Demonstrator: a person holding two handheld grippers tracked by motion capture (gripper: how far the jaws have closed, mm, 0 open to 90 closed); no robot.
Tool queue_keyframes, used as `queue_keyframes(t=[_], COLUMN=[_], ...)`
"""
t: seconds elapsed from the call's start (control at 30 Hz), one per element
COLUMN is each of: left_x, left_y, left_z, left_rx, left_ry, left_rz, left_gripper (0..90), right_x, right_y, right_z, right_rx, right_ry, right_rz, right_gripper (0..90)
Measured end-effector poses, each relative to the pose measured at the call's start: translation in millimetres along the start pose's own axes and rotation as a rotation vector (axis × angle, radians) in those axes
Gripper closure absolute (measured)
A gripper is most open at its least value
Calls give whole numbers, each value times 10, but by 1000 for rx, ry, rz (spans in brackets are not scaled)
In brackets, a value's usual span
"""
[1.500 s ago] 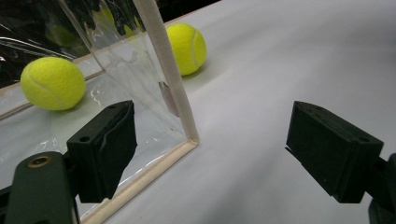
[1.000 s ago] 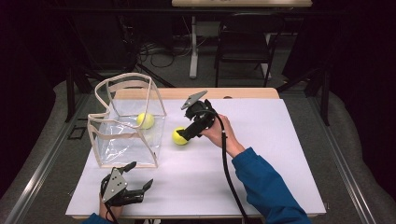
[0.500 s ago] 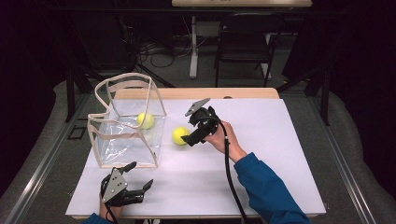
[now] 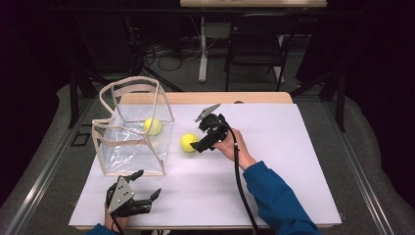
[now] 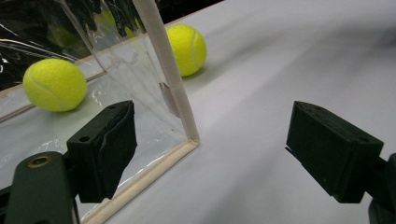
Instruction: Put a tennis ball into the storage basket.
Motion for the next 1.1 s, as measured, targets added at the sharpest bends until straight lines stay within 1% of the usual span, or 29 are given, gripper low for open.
queue_keyframes(t=[0.13, 0.23, 0.3, 0.47, 0.6, 0.73, 0.77, 0.93, 1.1], left_x=[6, 10, 10, 4, 14, 9, 8, 13, 7], left_y=[4, -2, -10, 1, -9, -2, 0, -5, -2], left_z=[5, -1, -7, 2, -8, -2, 0, -6, -5], left_rx=[3, 0, -6, 1, -6, 0, -1, -3, -2], left_ry=[-4, -2, -1, -3, -2, -4, -4, -2, -2], left_rz=[-1, -2, -3, 1, -4, 0, 1, -3, 1], left_gripper=[159, 159, 159, 159, 159, 159, 159, 159, 159], right_x=[40, 55, 76, 114, 143, 176, 184, 229, 277], right_y=[-4, -2, -2, -17, -20, -24, -29, -29, -25], right_z=[-6, -2, 15, 32, 48, 77, 75, 66, 52], right_rx=[-3, 5, 5, 16, 19, 26, 33, 25, 32], right_ry=[2, 7, 8, 10, 17, 14, 14, 18, 28], right_rz=[-7, -6, -4, -10, -15, -18, -22, -29, -32], right_gripper=[0, 0, 0, 0, 0, 0, 0, 0, 0])
Point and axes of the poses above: each handheld gripper's, and its own axes: x roughly forward along the jaws, y roughly out of its top, z roughly to its right, the point moved 8 cm from there along x, roughly forward along the jaws, and after that the axes turned 11 degrees about x, right-handed, at the moved point
